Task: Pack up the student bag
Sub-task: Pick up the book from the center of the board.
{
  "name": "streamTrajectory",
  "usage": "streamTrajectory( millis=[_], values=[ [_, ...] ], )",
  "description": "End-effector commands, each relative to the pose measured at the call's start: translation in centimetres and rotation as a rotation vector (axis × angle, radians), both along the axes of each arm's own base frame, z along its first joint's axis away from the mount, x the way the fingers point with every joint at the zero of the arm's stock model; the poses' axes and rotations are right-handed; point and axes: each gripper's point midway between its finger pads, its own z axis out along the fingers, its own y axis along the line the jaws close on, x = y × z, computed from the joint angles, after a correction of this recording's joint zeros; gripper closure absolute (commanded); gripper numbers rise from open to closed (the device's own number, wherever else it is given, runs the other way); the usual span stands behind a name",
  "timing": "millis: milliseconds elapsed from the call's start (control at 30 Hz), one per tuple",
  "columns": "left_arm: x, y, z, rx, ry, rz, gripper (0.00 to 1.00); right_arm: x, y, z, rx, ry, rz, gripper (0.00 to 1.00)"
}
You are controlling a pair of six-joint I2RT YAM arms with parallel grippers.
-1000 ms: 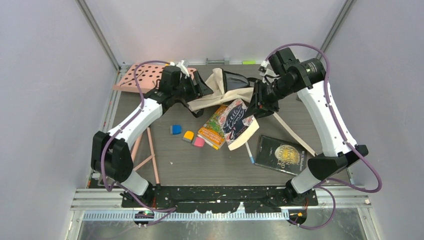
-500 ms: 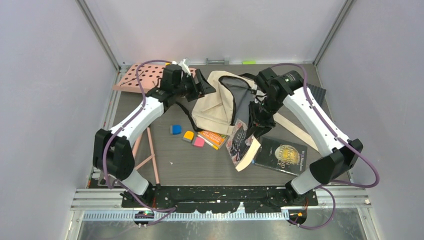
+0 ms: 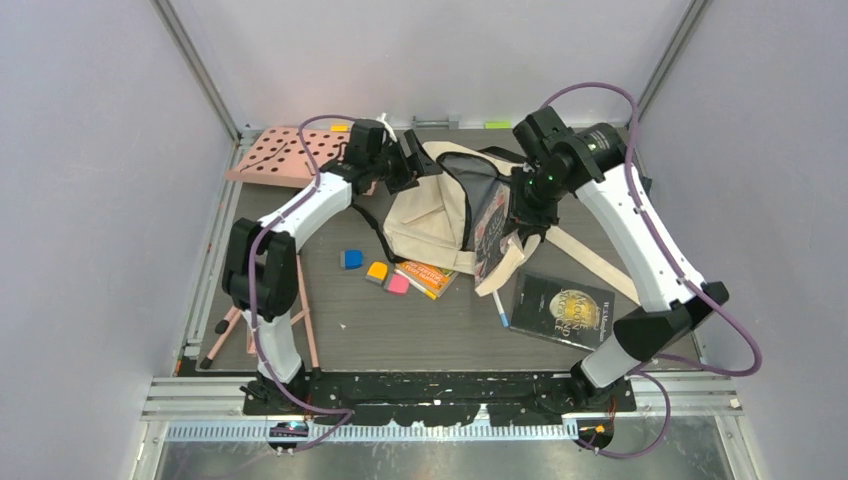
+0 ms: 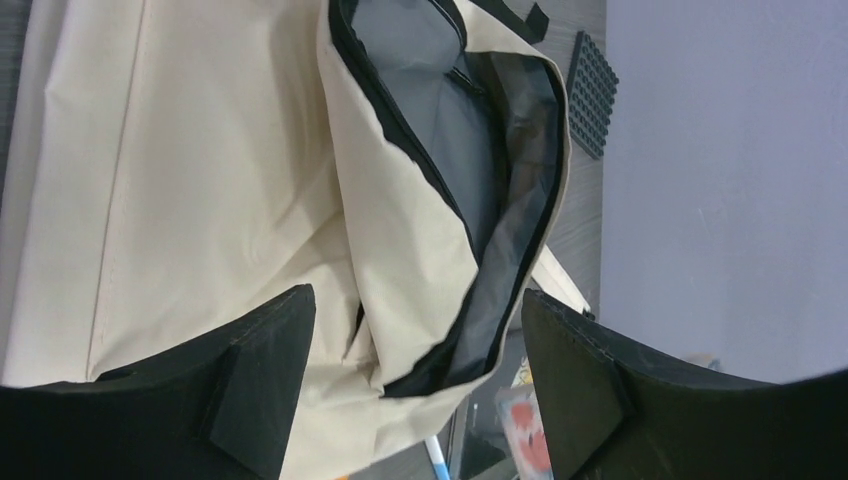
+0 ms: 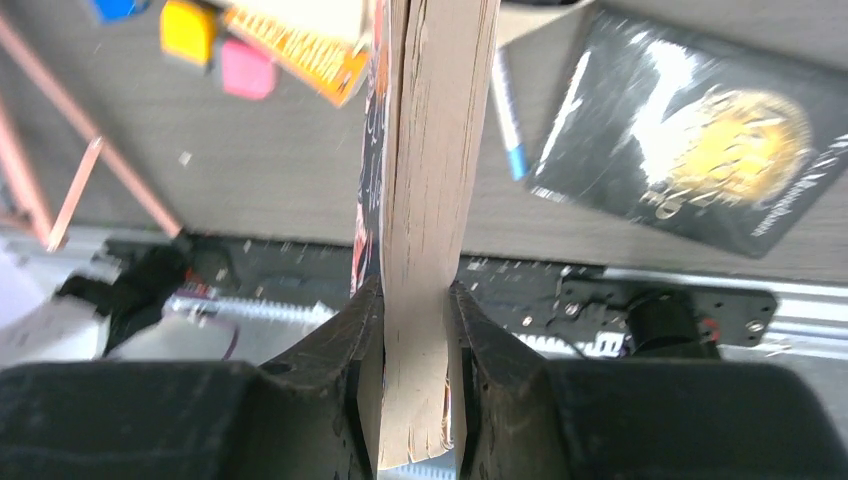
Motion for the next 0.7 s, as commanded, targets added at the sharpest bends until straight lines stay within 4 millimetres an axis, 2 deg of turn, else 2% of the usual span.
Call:
streamTrajectory(
  millis=[0,167,200,233,267,300,333,433,467,533,667],
  values=[
    [3.3,-1.0,1.0,-0.026,-0.060,0.032,0.22,8.0,-2.7,0.5,-0.168,-0.249,-0.156,0.99],
    [5.4,-1.6,-1.8,0.020,-0.017,0.037,0.21,14.2,-5.3,0.7,-0.165,-0.378,-0.267,0.99],
    [5.7,-1.8,-2.2,0.024,-0.012,0.037,0.21,14.9,-6.0,-0.1,-0.156,-0.367,-0.280,0.99],
    [6.0,-2.0,-2.6,0.026,-0.006,0.036,0.20,16.2,-5.6,0.0,-0.119,-0.402,-0.271,0.99],
    [6.1,-2.2,-3.1,0.029,0.001,0.033,0.19,16.7,-6.5,-1.1,-0.119,-0.387,-0.285,0.99],
    [6.5,-2.4,-3.1,0.027,0.001,0.030,0.19,17.8,-6.2,-1.4,-0.088,-0.403,-0.269,0.99],
    [6.7,-2.6,-3.4,0.029,0.005,0.024,0.19,18.3,-7.1,-2.3,-0.091,-0.389,-0.281,0.99],
    [7.2,-3.3,-4.2,0.048,0.010,0.009,0.19,19.8,-8.0,-4.4,-0.105,-0.369,-0.268,0.99],
    [7.4,-3.5,-4.5,0.055,0.016,0.003,0.20,19.9,-8.3,-5.0,-0.113,-0.360,-0.265,0.99],
    [7.2,-4.2,-5.4,0.066,0.036,-0.034,0.33,20.3,-8.3,-6.1,-0.115,-0.360,-0.244,0.99],
    [6.8,-5.5,-5.7,0.079,0.034,-0.096,0.50,20.6,-7.7,-7.3,-0.077,-0.385,-0.212,0.99]
  ],
)
